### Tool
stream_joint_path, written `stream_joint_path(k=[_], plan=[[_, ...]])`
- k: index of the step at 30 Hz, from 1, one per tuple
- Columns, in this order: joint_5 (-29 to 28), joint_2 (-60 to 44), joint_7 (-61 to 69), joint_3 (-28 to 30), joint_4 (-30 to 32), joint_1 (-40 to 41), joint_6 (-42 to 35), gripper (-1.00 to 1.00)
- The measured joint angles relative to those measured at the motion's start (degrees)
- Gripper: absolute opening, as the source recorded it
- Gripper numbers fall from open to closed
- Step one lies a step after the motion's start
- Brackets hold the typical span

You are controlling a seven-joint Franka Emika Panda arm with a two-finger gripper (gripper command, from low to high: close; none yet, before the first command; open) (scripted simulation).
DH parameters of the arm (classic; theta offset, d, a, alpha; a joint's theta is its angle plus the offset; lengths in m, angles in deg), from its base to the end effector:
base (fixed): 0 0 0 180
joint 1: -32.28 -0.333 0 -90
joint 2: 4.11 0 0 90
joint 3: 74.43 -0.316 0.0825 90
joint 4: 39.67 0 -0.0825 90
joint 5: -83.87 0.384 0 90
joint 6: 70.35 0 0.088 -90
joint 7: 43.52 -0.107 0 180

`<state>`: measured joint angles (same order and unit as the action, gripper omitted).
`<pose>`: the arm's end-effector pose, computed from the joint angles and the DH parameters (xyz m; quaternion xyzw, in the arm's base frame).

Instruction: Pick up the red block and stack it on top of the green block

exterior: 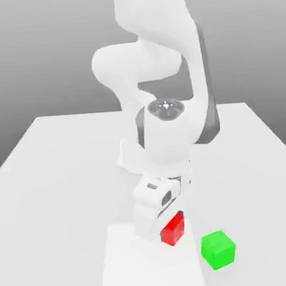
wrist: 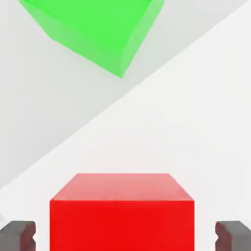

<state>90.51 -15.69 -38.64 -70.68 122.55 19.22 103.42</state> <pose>0.3523 0.0469 0.1463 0.9978 0.0668 0.0003 0.0003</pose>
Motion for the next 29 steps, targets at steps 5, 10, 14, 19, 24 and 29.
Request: stream_joint_path(k=[5,10,14,19,24,29], plan=[[-0.7,0.9,-0.5,0.4,0.1,-0.2,-0.8,-1.0],[-5.5,8.6,-3.9,2.6,1.1,-1.1,-7.3,-1.0],[-7.7,13.9,-5.8,2.5,1.2,-1.4,-12.7,-1.0],[-7.6,12.1,-7.4,0.1,-7.9,-7.0,-20.0,-1.0],[-5.9,5.1,-7.0,-1.5,-12.6,-8.7,-17.7,-1.0],[-5.4,0.0,-6.7,-1.8,-13.0,-8.4,-13.0,1.0]])
